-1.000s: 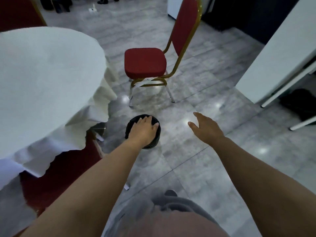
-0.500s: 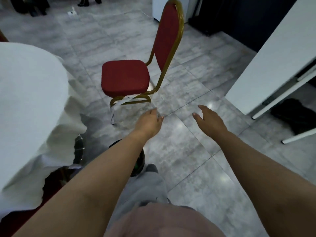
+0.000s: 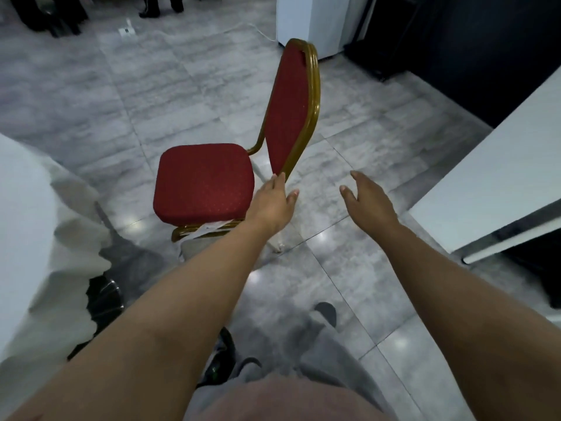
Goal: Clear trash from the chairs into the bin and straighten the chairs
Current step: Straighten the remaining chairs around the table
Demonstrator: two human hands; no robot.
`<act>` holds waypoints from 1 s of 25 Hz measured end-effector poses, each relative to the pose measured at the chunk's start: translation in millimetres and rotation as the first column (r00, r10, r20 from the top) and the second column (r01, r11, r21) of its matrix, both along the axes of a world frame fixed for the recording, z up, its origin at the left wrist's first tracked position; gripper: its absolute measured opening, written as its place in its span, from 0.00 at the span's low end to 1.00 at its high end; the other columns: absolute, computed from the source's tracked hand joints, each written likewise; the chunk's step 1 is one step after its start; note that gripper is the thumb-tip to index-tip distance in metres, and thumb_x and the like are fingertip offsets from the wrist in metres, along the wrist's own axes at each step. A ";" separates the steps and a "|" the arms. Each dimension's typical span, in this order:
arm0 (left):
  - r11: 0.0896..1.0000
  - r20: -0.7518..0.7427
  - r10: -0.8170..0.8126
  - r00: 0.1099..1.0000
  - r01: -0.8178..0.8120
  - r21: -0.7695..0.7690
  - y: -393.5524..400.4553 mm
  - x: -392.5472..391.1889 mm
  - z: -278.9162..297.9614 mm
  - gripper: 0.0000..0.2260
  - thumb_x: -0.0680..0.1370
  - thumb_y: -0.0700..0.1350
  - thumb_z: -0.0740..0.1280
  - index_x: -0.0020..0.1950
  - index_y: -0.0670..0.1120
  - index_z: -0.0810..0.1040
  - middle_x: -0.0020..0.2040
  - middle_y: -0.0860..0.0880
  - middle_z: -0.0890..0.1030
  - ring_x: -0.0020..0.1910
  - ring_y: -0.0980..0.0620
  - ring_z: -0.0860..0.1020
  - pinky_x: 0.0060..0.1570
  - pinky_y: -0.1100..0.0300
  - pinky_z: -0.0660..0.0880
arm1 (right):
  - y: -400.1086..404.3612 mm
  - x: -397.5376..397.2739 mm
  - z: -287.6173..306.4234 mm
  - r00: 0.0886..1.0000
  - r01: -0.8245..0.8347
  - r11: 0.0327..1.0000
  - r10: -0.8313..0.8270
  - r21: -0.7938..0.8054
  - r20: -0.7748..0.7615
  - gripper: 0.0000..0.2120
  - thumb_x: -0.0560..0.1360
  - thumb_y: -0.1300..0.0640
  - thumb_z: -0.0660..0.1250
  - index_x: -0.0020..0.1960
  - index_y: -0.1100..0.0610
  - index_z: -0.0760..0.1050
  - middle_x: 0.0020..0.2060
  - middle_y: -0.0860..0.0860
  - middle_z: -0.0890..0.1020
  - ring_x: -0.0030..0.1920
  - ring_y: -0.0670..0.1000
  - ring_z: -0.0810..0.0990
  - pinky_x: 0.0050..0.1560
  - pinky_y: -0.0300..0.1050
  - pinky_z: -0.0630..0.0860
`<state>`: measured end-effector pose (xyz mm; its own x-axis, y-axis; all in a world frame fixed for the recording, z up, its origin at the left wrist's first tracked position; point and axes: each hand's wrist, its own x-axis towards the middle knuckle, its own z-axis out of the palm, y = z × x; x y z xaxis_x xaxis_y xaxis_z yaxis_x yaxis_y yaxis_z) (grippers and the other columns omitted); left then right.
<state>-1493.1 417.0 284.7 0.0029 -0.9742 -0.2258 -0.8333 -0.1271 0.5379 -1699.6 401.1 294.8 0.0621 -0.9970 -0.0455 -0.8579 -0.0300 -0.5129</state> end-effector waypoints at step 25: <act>0.943 -0.073 0.067 0.995 -0.087 -0.322 -289.1 -41.7 1.3 0.32 0.83 0.59 0.51 0.81 0.45 0.44 0.81 0.48 0.45 0.79 0.54 0.43 0.78 0.55 0.45 | -393.4 79.3 47.9 0.955 -0.276 0.957 0.283 -0.089 0.087 0.29 0.83 0.45 0.51 0.80 0.54 0.50 0.80 0.51 0.53 0.79 0.51 0.52 0.77 0.49 0.52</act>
<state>-1534.8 127.9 286.1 0.0768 -0.9919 0.1008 -0.7927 0.0006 0.6097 -1620.3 7.7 342.7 0.3392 -0.9394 0.0494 -0.7556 -0.3034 -0.5805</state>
